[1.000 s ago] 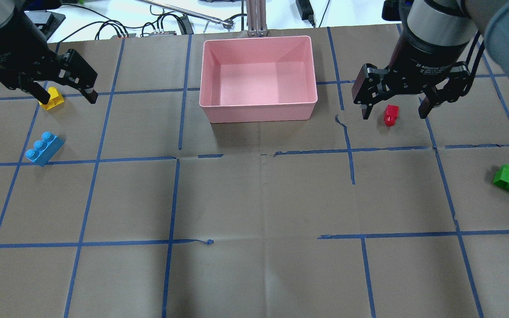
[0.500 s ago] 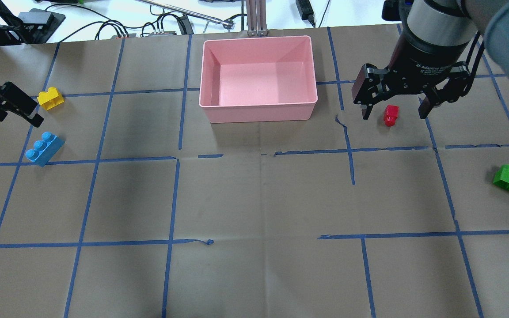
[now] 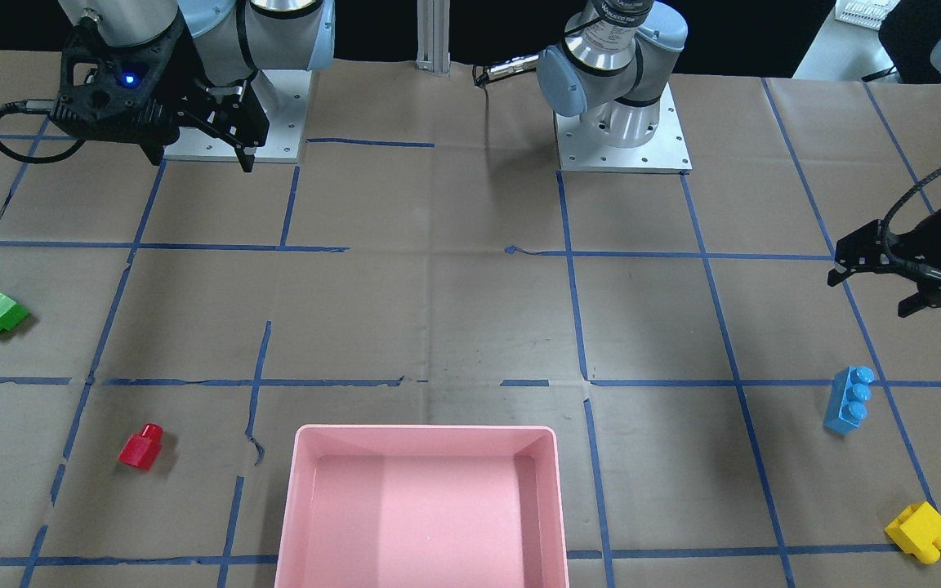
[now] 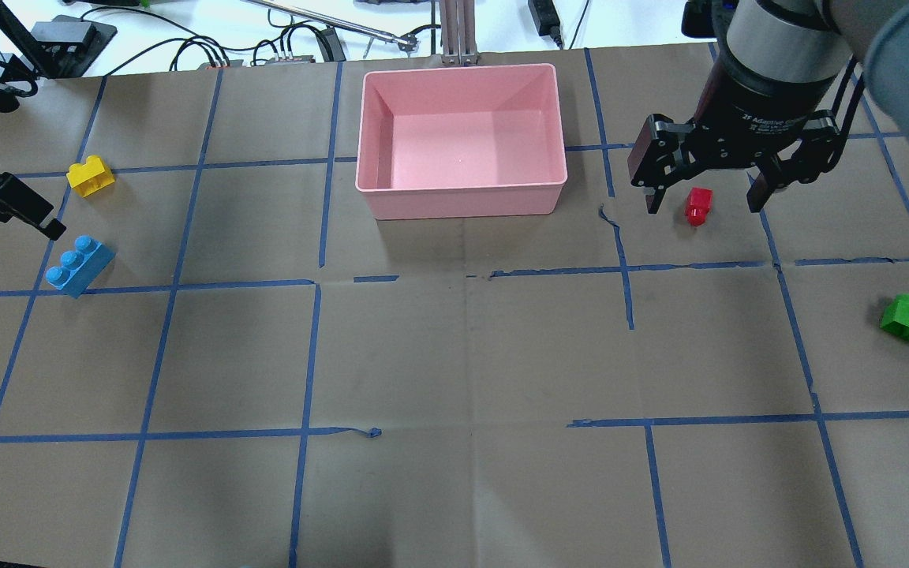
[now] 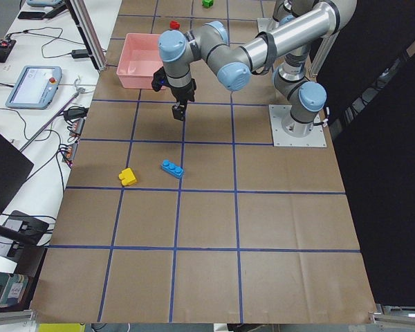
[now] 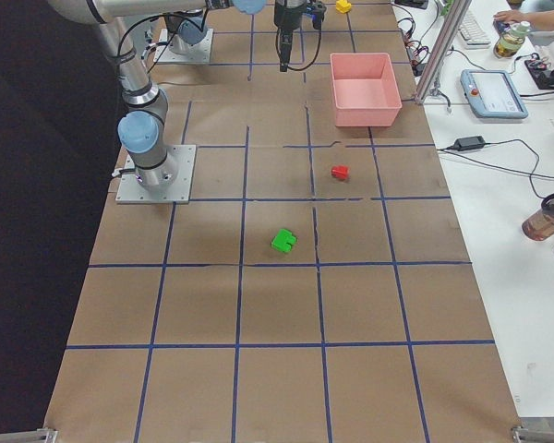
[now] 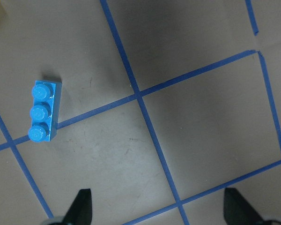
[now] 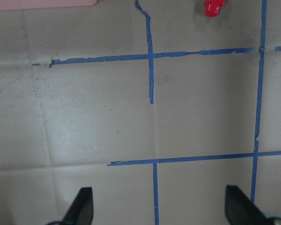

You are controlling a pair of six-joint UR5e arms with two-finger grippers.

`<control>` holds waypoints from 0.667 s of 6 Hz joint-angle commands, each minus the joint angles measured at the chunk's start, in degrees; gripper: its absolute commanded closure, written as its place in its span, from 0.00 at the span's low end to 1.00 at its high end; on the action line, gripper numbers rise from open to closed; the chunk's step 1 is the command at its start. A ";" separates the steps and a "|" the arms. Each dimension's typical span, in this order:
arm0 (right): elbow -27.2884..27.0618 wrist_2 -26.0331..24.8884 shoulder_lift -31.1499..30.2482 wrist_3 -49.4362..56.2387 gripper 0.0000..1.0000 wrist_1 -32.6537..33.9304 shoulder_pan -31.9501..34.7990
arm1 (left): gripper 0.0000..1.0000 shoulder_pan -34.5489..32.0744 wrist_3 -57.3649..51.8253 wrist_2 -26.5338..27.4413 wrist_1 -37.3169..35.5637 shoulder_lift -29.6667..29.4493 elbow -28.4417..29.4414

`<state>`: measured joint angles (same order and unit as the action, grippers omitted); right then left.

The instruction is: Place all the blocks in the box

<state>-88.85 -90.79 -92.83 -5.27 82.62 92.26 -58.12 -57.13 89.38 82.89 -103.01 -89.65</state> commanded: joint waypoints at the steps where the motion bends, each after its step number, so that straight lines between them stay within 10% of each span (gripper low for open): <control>1: -0.01 0.00 0.02 0.26 0.00 0.00 -0.06 | 0.01 3.53 -8.31 1.32 -10.15 -6.73 0.09; 4: -0.01 0.26 0.46 9.89 0.00 0.18 -9.59 | 0.01 5.21 -11.87 1.23 -16.27 -15.54 0.00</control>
<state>-88.85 -90.61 -92.43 0.51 82.75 87.12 -53.42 -68.33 90.67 67.33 -116.50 -89.68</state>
